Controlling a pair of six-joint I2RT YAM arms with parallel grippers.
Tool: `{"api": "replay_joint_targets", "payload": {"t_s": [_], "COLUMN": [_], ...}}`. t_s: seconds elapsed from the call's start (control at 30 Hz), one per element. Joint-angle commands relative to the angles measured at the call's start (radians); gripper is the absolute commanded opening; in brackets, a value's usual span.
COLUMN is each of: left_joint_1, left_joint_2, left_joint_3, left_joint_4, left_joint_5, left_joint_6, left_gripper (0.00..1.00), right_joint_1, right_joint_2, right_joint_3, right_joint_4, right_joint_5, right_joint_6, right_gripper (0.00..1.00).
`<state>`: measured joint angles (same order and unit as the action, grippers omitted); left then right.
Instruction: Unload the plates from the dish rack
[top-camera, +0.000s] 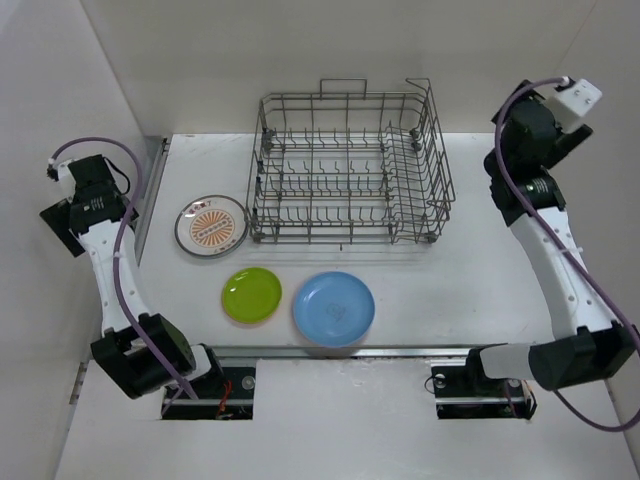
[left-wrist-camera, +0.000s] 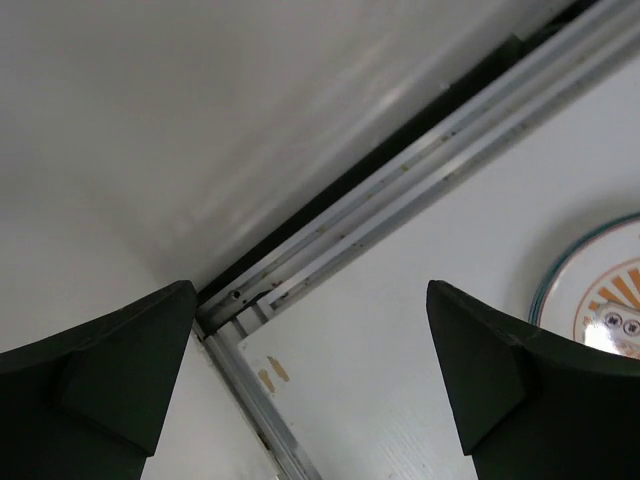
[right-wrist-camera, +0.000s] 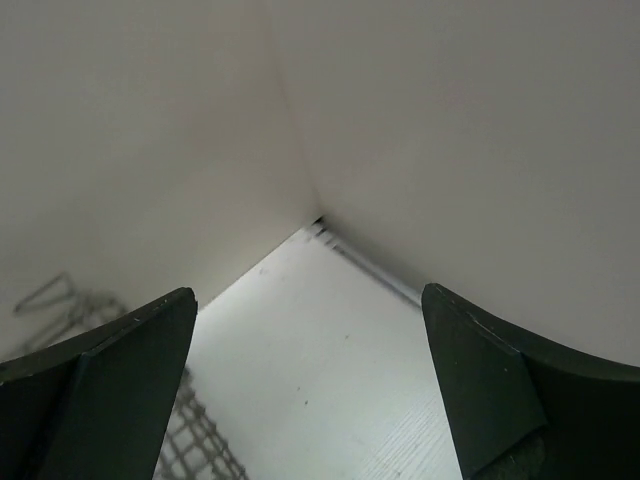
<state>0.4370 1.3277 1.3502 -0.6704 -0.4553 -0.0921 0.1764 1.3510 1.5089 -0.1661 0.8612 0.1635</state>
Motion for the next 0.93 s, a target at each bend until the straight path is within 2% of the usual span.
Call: {"api": "replay_joint_targets", "payload": {"t_s": [0.0, 0.2, 0.37, 0.9], "left_joint_1": [0.009, 0.009, 0.009, 0.009], "left_joint_2": [-0.084, -0.084, -0.084, -0.104], "left_joint_3": [-0.022, -0.020, -0.020, -0.059], "left_joint_4": [0.032, 0.032, 0.032, 0.042], "left_joint_5": [-0.115, -0.158, -0.100, -0.080], "left_joint_6": [-0.075, -0.075, -0.075, -0.057], "left_gripper": [1.00, 1.00, 1.00, 1.00], "right_joint_1": [-0.002, -0.002, -0.002, -0.002], "right_joint_2": [-0.021, -0.073, -0.082, -0.082], "right_joint_3": [-0.091, -0.144, -0.153, -0.162], "right_joint_4": [0.160, 0.160, 0.160, 0.160], "right_joint_5": [0.344, 0.335, 0.326, 0.251], "right_joint_6": [0.047, 0.067, 0.067, 0.067], "right_gripper": [1.00, 1.00, 1.00, 1.00]}}
